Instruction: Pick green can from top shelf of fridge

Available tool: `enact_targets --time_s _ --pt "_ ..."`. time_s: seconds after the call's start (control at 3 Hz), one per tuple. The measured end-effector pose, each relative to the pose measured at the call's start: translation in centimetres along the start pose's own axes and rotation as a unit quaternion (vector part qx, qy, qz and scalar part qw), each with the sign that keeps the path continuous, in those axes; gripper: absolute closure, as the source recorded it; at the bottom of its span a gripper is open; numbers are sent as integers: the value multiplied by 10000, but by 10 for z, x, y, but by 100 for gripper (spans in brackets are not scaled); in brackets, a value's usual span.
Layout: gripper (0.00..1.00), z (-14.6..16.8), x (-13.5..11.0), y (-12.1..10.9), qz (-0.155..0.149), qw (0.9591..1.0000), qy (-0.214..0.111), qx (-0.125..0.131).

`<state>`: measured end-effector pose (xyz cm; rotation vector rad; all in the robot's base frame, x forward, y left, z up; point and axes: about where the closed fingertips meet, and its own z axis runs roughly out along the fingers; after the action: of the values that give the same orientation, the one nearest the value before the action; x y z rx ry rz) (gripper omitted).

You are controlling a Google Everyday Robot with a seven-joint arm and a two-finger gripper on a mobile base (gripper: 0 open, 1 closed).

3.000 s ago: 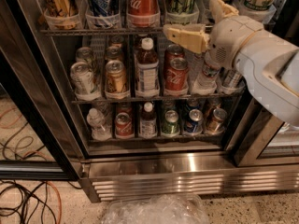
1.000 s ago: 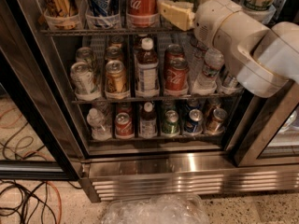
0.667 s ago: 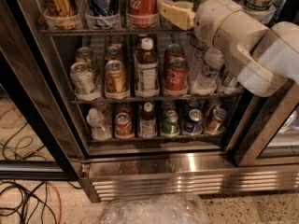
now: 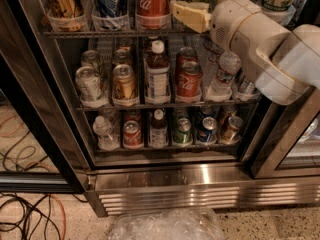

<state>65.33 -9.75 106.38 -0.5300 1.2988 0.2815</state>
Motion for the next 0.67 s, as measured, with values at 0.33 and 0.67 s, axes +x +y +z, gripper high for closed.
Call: enact_targets --time_s 0.33,0.67 --pt "48 -3 0 2 -27 10000 10 -46" --pt "71 -3 0 2 -27 10000 10 -46"
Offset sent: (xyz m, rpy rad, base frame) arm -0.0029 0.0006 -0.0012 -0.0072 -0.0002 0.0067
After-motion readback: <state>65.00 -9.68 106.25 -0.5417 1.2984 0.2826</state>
